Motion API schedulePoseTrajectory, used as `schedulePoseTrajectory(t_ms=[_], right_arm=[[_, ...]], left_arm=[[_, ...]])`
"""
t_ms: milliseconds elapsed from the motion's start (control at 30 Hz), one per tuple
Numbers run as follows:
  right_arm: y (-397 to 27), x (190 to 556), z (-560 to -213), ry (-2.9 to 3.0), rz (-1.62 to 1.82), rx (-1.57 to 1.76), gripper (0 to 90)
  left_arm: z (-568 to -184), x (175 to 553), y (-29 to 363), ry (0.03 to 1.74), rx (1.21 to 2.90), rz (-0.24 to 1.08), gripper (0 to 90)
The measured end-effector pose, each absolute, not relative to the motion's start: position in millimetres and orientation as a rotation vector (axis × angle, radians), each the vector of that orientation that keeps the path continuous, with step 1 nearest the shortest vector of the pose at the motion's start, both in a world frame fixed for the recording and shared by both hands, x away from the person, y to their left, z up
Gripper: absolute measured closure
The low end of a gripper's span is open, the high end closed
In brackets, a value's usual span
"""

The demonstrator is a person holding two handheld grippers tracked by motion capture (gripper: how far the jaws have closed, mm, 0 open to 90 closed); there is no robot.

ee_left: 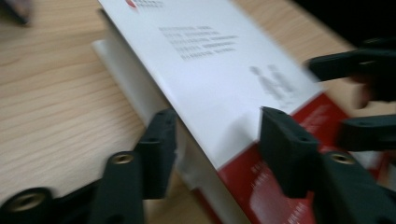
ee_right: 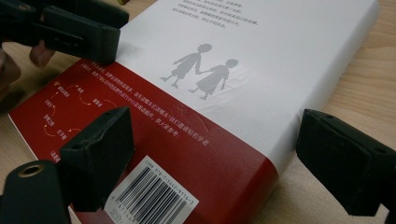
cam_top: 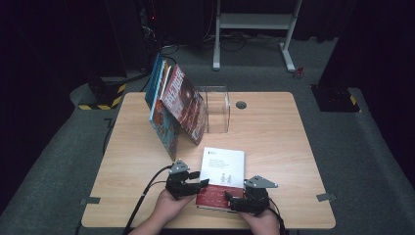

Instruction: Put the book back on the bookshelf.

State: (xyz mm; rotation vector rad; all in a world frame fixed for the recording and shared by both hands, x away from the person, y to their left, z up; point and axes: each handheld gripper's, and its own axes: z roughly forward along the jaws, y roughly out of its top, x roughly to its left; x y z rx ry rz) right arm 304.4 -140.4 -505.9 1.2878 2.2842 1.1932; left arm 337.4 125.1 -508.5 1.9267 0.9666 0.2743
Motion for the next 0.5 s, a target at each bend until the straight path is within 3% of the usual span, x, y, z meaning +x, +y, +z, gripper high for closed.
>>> schedulePoseTrajectory(t_ms=[67,167,333,500], right_arm=[[-141,304,-506,2.282,1.196,1.296,11.2],[-141,304,-507,2.284,1.202,1.300,11.2],[-143,304,-507,2.289,1.210,1.314,10.9],[-144,306,-509,2.291,1.226,1.327,10.0]], left_arm=[[-507,338,118,0.971,1.939,0.270,41.3],[-510,343,114,1.017,1.925,0.220,29.6],[-515,359,116,1.071,1.919,0.093,18.1],[-523,367,118,1.109,1.868,-0.073,17.3]])
